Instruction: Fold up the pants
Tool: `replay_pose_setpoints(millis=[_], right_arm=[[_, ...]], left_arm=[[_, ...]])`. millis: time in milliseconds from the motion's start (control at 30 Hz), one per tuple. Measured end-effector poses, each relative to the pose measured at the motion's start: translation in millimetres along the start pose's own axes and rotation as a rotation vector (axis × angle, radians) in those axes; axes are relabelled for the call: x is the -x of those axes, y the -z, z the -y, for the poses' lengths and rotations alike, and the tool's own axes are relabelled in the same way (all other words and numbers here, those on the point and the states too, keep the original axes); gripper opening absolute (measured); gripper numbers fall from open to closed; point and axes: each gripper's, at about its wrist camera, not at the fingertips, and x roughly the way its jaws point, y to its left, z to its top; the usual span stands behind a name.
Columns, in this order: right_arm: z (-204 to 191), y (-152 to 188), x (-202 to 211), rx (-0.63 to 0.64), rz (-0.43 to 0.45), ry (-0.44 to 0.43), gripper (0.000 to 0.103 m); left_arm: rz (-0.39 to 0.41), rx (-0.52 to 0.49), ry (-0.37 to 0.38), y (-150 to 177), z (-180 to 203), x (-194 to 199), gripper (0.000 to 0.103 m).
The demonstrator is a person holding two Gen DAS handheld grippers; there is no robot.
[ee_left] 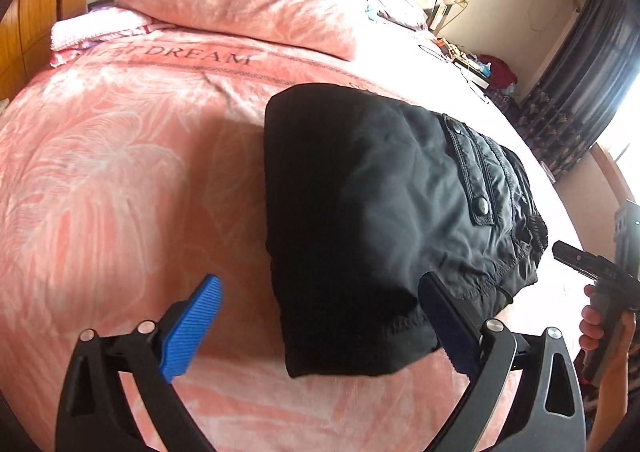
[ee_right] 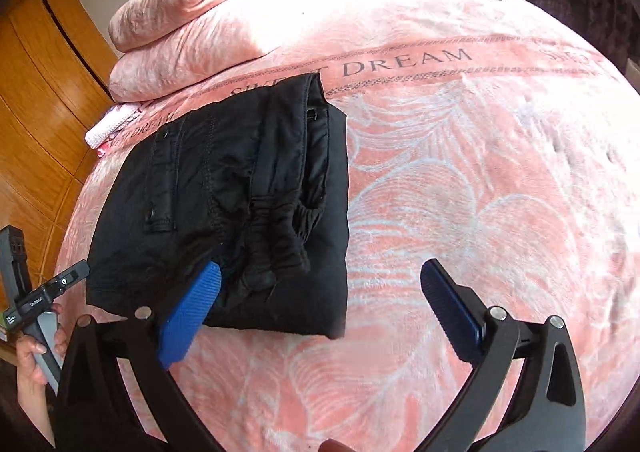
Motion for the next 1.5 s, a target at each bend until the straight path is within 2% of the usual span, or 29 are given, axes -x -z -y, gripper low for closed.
replay_pose_setpoints(millis=[133, 267, 333, 433, 600, 733, 867, 1000, 1200, 1500], right_arm=[[-23, 8, 21, 0.015, 0.033, 0.08, 0.1], [-44, 26, 44, 0.052, 0.049, 0.142, 0.1], [-55, 33, 56, 0.076, 0.065, 0.167, 0.1], [-68, 41, 70, 0.098, 0.08, 0.164, 0.1], [-78, 47, 89, 0.094, 0.104, 0.147, 0.1], [-82, 52, 97, 0.097, 0.1, 0.12, 0.1], [-87, 56, 106, 0.107, 0.113, 0.137, 0.1], [-93, 59, 113, 0.114, 0.122, 0.151, 0.1], [-101, 61, 122, 0.128, 0.12, 0.116, 0.1], [-107, 64, 125, 0.154, 0.136, 0.135, 0.1]], left_arm=[[0.021, 0.015, -0.052, 6, 12, 24, 0.099], [0.026, 0.017, -0.142, 15, 27, 42, 0.099], [0.04, 0.009, -0.148, 19, 35, 54, 0.099], [0.054, 0.025, -0.133, 22, 42, 67, 0.099], [0.089, -0.025, -0.214, 31, 55, 82, 0.099], [0.099, -0.023, -0.218, 33, 60, 91, 0.099], [0.119, -0.032, -0.245, 33, 64, 99, 0.099], [0.122, -0.02, -0.228, 32, 65, 104, 0.099], [0.136, -0.014, -0.214, 30, 70, 116, 0.099], [0.125, -0.023, -0.212, 30, 74, 119, 0.099]])
